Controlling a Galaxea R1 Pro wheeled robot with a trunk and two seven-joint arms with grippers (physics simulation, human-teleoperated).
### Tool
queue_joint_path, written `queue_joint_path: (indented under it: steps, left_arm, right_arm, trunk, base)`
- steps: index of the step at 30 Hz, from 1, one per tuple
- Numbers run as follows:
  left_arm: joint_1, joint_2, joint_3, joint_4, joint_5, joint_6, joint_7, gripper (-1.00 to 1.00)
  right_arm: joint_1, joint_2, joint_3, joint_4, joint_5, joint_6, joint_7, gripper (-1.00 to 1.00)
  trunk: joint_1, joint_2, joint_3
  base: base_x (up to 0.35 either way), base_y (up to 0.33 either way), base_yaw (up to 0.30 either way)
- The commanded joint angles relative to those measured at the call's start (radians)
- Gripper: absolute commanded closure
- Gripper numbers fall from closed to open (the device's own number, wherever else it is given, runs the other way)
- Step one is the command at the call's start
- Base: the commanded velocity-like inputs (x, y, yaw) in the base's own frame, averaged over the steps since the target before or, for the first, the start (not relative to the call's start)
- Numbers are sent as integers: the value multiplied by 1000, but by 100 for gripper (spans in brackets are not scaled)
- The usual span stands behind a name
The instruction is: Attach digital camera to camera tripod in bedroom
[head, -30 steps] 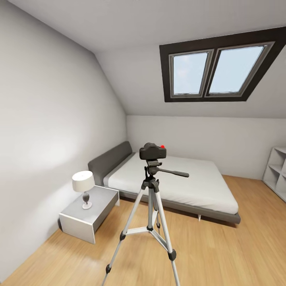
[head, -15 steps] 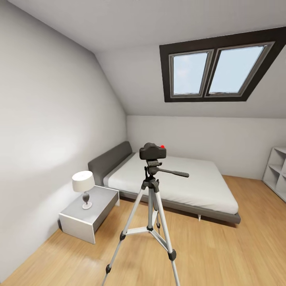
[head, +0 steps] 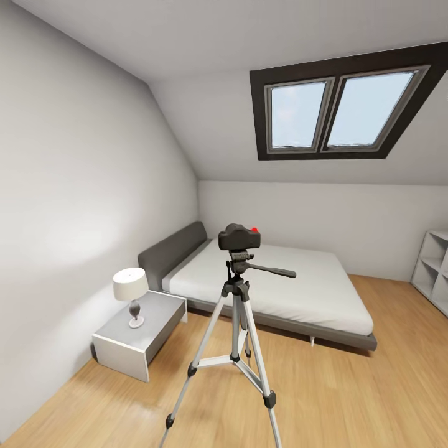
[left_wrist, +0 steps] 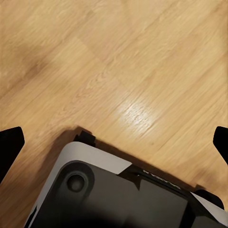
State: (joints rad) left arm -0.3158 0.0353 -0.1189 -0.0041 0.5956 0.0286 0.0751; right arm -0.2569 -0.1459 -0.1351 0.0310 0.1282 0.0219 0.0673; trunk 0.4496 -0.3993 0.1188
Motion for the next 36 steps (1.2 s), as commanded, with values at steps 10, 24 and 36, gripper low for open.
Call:
queue_joint_path:
  steps: [10,24,36]
  left_arm:
    - [0,0,-8,0,7,3,3,-100]
    - [0,0,-10,0,8,3,3,-100]
    - [0,0,-10,0,5,2,3,-100]
  right_arm:
    - [-1,8,-13,1,8,-3,0,-100]
    - [-1,79,-14,1,6,-4,2,-100]
    - [-1,87,-14,1,8,-4,2,-100]
  trunk:
    - [0,-1,0]
    - [0,-1,0]
    - [0,-1,0]
  base:
    - [0,0,0]
    - [0,0,0]
    - [0,0,0]
